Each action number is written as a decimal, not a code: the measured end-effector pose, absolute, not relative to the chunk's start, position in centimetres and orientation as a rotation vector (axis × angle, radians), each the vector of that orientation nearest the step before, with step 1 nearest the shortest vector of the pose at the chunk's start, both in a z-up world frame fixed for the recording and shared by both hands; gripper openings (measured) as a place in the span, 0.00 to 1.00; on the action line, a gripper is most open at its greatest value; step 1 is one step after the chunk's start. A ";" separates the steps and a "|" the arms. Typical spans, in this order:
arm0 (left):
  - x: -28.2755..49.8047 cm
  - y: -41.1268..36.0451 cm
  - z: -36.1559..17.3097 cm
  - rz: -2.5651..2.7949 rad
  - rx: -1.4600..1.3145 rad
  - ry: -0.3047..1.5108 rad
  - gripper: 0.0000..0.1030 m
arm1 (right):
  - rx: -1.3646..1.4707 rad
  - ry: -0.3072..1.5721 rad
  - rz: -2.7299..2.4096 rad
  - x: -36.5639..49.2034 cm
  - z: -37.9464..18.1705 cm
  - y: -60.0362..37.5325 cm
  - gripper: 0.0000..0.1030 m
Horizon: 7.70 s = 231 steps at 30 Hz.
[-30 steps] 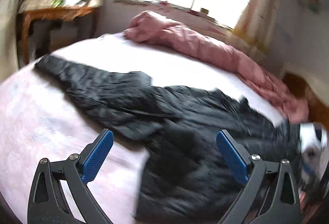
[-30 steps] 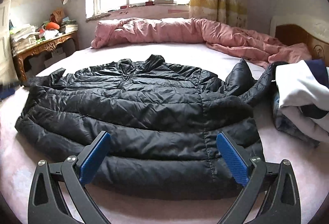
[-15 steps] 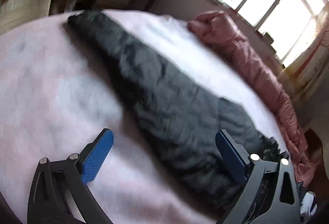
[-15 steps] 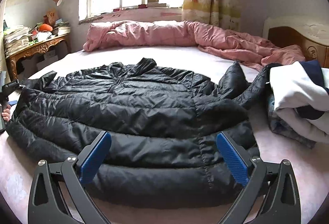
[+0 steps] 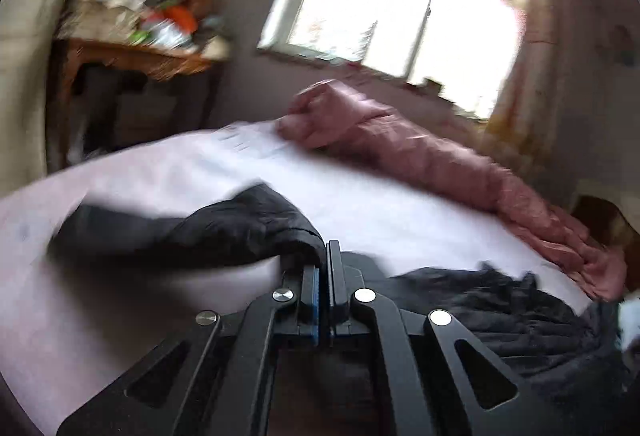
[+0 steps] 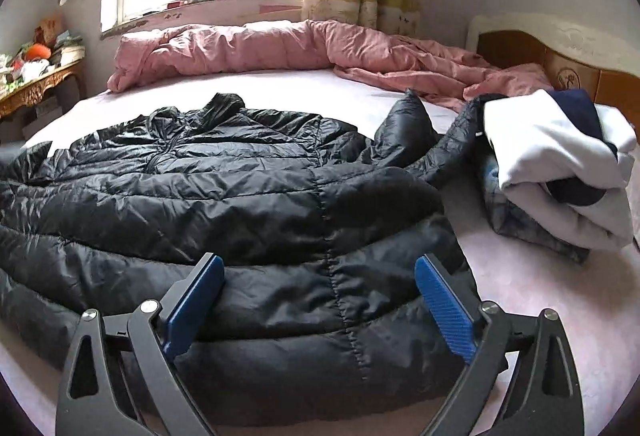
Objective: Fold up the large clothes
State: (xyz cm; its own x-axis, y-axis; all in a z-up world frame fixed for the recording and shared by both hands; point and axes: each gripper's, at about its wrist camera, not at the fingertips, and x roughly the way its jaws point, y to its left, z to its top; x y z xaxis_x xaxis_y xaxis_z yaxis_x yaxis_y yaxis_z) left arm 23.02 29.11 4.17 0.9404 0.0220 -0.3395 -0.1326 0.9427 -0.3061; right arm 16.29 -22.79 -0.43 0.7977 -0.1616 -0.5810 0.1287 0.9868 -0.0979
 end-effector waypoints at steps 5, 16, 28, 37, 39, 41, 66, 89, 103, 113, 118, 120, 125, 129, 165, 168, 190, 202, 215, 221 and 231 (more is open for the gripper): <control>23.1 18.7 7.3 -0.081 -0.176 0.371 0.02 | -0.081 0.612 -0.148 16.0 -0.3 -22.0 0.95; 26.5 2.0 -0.2 -0.174 -0.037 0.737 0.02 | -0.034 0.619 -0.144 16.0 -0.1 -22.7 0.95; 19.4 4.9 3.8 -0.175 -0.085 0.507 0.65 | -0.050 0.632 -0.127 16.3 -0.3 -22.5 0.95; 20.6 17.4 3.7 0.080 -0.337 0.458 0.75 | -0.077 0.597 -0.125 15.7 -0.1 -21.8 0.95; 21.7 20.9 1.5 0.113 -0.472 0.532 0.75 | -0.084 0.596 -0.120 15.6 -0.1 -21.6 0.95; 22.4 22.8 -0.1 0.178 -0.563 0.582 0.77 | -0.085 0.593 -0.119 15.5 0.0 -21.6 0.95; 17.8 15.0 7.7 -0.167 -0.403 0.236 0.01 | -0.115 0.608 -0.104 15.4 -0.2 -20.9 0.95; 23.2 -6.7 3.6 -0.560 -0.110 0.581 0.46 | -0.002 0.618 -0.101 15.4 0.3 -23.7 0.95; 29.1 13.2 2.5 0.063 -0.192 0.649 0.59 | 0.058 0.681 -0.043 23.1 7.6 -24.4 0.95; 32.8 15.1 -4.8 0.065 -0.190 0.977 0.62 | 0.166 1.083 -0.077 37.2 -0.7 -24.6 0.88; 32.9 14.8 -4.6 0.046 -0.180 0.963 0.25 | 0.188 1.096 -0.003 37.9 -2.3 -23.9 0.46; 32.4 14.8 -3.8 0.077 -0.162 0.911 0.11 | 0.102 1.082 0.003 38.1 -2.2 -22.7 0.14; 31.5 15.8 -2.6 0.112 -0.207 0.810 0.11 | 0.065 0.832 0.023 36.6 0.7 -21.2 0.12; 32.5 15.8 -4.1 0.129 -0.207 0.884 0.18 | -0.005 0.882 -0.008 37.3 -0.5 -20.0 0.13; 27.2 11.5 1.8 -0.025 -0.238 0.487 1.00 | -0.222 0.566 -0.478 30.6 4.5 -25.7 0.83; 27.1 11.6 1.6 -0.016 -0.235 0.483 1.00 | -0.205 0.569 -0.616 31.7 4.2 -28.0 0.83; 27.0 12.2 1.4 0.051 -0.242 0.473 1.00 | -0.239 0.656 -0.737 34.4 0.9 -33.4 0.03; 26.9 12.9 1.4 0.042 -0.277 0.469 1.00 | -0.322 0.674 -0.095 30.4 3.9 -20.2 0.03; 27.1 13.9 1.4 0.033 -0.324 0.481 1.00 | 0.127 0.684 0.128 30.4 4.6 -24.5 0.67; 27.2 13.8 1.2 0.030 -0.317 0.492 1.00 | 0.480 0.577 -0.049 29.8 4.6 -33.9 0.68; 27.2 14.0 1.1 0.027 -0.330 0.498 1.00 | 0.662 0.623 -0.226 33.4 -1.3 -38.6 0.67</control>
